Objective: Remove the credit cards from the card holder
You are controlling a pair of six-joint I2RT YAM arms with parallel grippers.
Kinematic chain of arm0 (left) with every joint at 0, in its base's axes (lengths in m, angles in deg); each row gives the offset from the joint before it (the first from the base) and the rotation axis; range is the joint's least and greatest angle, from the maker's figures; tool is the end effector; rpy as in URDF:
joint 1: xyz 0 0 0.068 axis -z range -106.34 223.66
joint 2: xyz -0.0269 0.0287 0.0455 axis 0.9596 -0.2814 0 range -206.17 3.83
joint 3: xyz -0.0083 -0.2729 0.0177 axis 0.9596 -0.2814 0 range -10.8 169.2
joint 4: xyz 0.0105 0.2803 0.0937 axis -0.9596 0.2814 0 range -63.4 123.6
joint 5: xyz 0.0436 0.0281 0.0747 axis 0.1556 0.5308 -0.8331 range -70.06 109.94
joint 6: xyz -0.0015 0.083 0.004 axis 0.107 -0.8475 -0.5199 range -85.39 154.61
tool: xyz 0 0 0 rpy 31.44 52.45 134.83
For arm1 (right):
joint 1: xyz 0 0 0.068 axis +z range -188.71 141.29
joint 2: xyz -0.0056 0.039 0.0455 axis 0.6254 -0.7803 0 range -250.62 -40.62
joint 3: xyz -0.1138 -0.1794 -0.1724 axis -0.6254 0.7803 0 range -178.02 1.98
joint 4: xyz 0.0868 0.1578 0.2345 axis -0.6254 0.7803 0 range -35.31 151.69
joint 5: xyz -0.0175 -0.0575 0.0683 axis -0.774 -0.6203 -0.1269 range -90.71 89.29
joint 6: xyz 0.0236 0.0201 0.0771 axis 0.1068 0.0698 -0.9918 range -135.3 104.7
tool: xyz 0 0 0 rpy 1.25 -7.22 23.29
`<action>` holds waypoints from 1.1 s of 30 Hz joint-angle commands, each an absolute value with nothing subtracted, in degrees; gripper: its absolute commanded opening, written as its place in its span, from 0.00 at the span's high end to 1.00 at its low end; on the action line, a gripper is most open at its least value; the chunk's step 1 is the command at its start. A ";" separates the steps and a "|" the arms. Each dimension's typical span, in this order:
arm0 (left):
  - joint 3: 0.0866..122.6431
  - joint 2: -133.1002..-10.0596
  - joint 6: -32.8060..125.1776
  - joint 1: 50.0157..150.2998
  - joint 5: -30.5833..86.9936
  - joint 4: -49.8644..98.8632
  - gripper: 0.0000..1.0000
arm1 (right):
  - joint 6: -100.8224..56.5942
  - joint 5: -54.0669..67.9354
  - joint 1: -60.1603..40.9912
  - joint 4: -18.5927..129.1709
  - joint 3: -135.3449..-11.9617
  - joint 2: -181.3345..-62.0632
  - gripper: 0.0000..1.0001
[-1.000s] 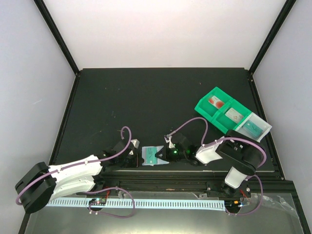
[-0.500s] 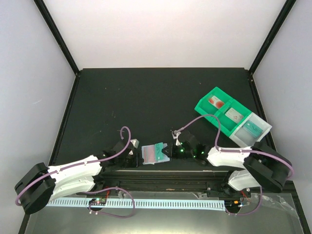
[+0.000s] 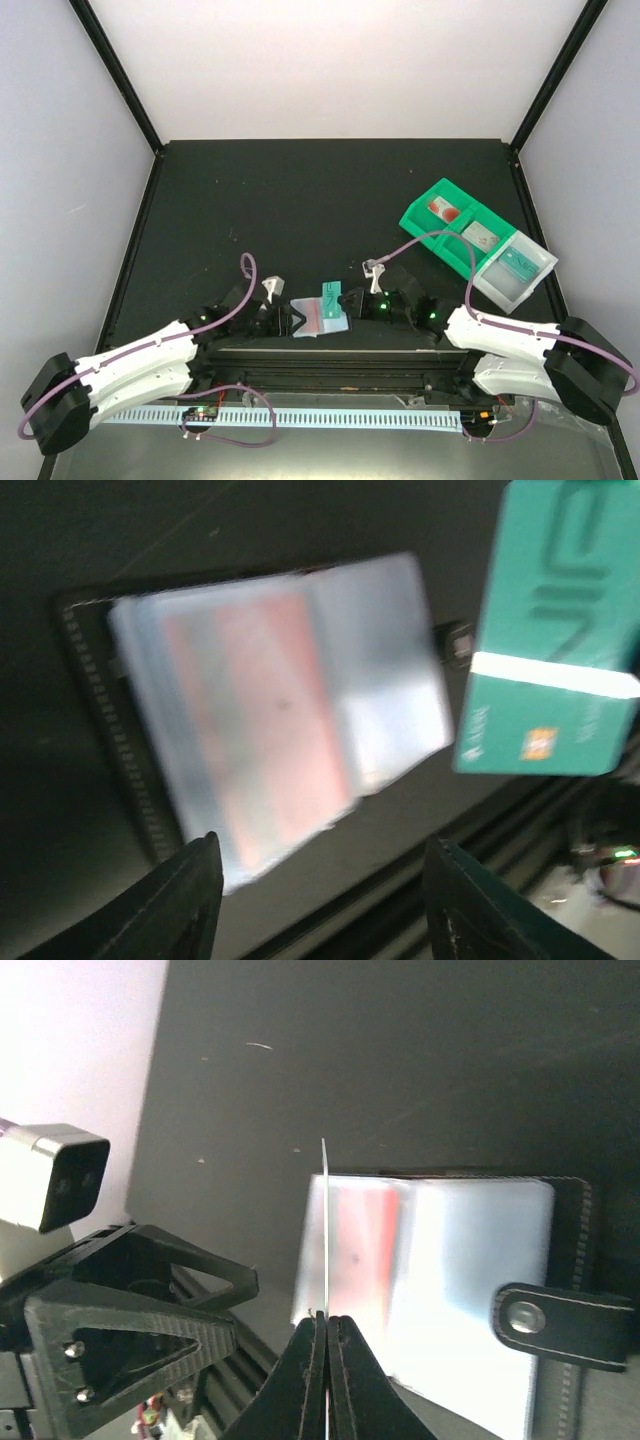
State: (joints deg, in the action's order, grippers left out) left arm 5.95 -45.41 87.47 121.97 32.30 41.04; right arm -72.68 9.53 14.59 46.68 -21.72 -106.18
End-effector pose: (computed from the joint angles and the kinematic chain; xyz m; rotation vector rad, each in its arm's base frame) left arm 0.1318 -0.1714 0.1078 0.0080 2.6526 -0.9902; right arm 0.1574 0.2328 0.1306 -0.0298 2.4567 1.2020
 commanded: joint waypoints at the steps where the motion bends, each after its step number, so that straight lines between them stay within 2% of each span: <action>1: 10.30 -40.39 89.32 121.56 35.14 41.34 0.39 | -75.14 13.08 14.40 40.44 -21.17 -103.63 0.99; 6: 8.80 -34.72 93.99 121.56 39.00 33.01 0.32 | -79.47 15.50 14.38 33.76 -20.25 -101.36 0.99; 12: 4.98 -29.41 99.58 121.56 39.32 25.77 0.33 | -85.10 17.99 14.38 23.85 -17.59 -99.20 0.99; 25: 1.30 -25.34 103.90 121.56 39.52 16.69 0.62 | -88.58 19.83 14.48 18.12 -16.50 -98.47 0.99; 31: -1.12 -24.35 104.69 121.56 39.89 12.69 0.96 | -88.36 20.36 14.55 18.60 -16.22 -98.33 0.99; 33: -1.55 -23.53 104.55 121.56 39.83 12.78 0.98 | -87.40 20.51 14.53 20.12 -16.34 -97.84 0.99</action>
